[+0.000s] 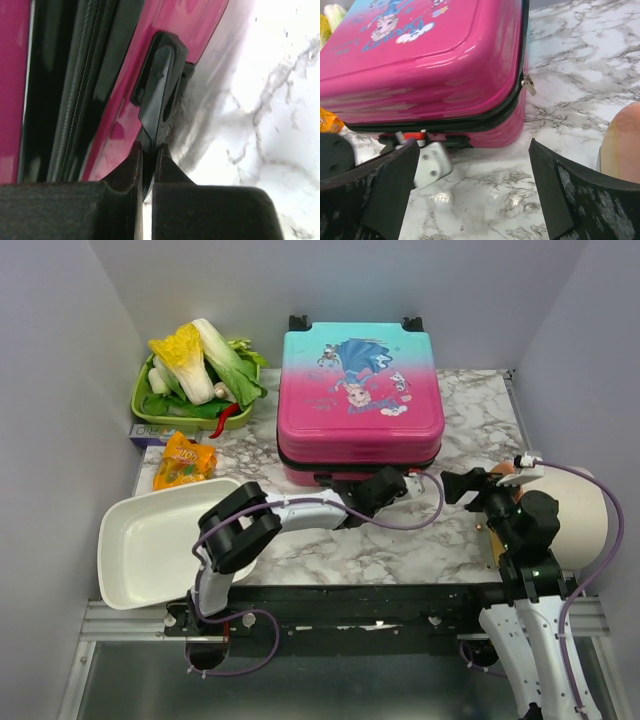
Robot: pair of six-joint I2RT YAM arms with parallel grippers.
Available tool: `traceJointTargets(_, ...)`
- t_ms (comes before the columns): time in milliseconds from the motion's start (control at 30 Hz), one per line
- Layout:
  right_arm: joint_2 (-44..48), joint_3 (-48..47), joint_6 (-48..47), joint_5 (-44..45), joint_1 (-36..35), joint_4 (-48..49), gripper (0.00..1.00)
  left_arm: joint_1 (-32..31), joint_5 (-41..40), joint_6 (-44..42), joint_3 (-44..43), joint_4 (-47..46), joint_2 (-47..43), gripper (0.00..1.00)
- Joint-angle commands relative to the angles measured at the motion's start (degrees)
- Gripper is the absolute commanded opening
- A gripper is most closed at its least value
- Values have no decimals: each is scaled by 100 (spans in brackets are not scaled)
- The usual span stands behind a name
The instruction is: Open, take out, and arrange the luggage
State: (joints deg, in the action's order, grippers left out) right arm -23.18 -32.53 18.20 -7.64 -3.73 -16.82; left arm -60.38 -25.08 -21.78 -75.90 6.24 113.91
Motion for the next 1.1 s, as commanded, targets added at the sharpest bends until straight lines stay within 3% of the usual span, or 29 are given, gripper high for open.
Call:
traceJointTargets(0,-213,221,-17,-86,12,275,100,-88,-883,2049,1251,967,-938,0)
traceJointTargets(100,-476,186,-324,-587,12,512,100,-44,-1017,2433,2077,748,-1616,0)
traceJointTargets(133,-590,177,-586,-1277,12,635,100,-44,-1095,2616,2053,930,-1696,0)
traceJointTargets(233,-793,230,-537,-2238,12,1055,100,26,-1472,2513,2166,1248,-1942,0)
traceJointTargets(300,-995,335,-414,-2435,12,1355,100,122,-1447,2424,2237,1528,-2065,0)
traceJointTargets(433,-1408,581,-546,-3654,12,2260,100,368,-1887,2451,2842,1530,-2556,0)
traceJointTargets(533,-1400,923,-318,-3780,4,2979,100,430,-1667,2451,3088,1152,-3092,0)
traceJointTargets(800,-899,1441,-212,-3481,12,3210,100,545,-1868,2512,3424,677,-3586,0)
traceJointTargets(900,-863,1985,708,-3876,4,4568,100,571,-1966,2574,3433,668,-3437,0)
traceJointTargets(933,-933,2345,1060,-4155,12,5713,100,571,-1948,2591,3415,668,-3411,0)
traceJointTargets(967,-1160,2418,1577,-4280,12,6021,100,571,-1904,2574,3424,581,-3410,0)
traceJointTargets(1067,-1356,2155,1452,-4467,12,5569,100,571,-1878,2556,3468,510,-3506,0)
